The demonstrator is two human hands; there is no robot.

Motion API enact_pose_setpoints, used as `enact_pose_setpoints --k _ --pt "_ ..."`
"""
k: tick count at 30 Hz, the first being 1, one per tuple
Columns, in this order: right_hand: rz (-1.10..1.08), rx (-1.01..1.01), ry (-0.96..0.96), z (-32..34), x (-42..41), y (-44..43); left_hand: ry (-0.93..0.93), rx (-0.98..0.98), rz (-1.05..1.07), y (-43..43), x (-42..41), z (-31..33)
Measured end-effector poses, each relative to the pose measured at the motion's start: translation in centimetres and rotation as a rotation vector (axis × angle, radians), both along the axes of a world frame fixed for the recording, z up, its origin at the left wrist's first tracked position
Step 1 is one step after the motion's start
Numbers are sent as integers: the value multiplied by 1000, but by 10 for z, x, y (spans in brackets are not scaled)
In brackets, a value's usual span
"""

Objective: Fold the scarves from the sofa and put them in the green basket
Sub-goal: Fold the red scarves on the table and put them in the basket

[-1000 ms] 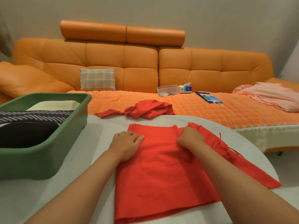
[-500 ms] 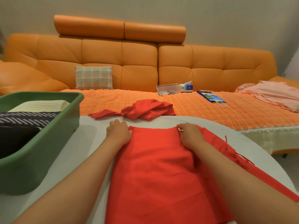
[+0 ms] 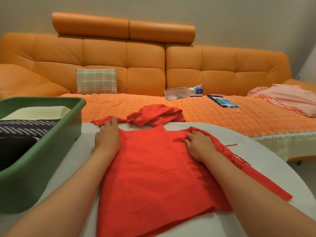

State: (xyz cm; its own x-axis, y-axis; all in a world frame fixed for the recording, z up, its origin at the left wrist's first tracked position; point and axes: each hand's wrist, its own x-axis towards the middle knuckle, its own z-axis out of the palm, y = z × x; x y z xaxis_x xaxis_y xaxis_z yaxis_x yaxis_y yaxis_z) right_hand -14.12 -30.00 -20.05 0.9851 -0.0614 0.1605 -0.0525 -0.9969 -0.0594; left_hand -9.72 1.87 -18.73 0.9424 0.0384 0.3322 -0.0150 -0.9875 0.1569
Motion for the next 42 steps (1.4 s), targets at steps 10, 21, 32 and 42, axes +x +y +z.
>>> enact_pose_setpoints --k 10,21,32,42 --pt "195 153 143 13 -20 32 398 65 -185 -54 -38 -9" --pt "46 -20 220 22 -16 35 435 269 -402 0 -36 -2" --pt "85 30 279 14 22 21 290 217 -965 -99 -98 -7" --pt "141 -161 44 11 14 25 101 -190 -858 -85 -101 2"
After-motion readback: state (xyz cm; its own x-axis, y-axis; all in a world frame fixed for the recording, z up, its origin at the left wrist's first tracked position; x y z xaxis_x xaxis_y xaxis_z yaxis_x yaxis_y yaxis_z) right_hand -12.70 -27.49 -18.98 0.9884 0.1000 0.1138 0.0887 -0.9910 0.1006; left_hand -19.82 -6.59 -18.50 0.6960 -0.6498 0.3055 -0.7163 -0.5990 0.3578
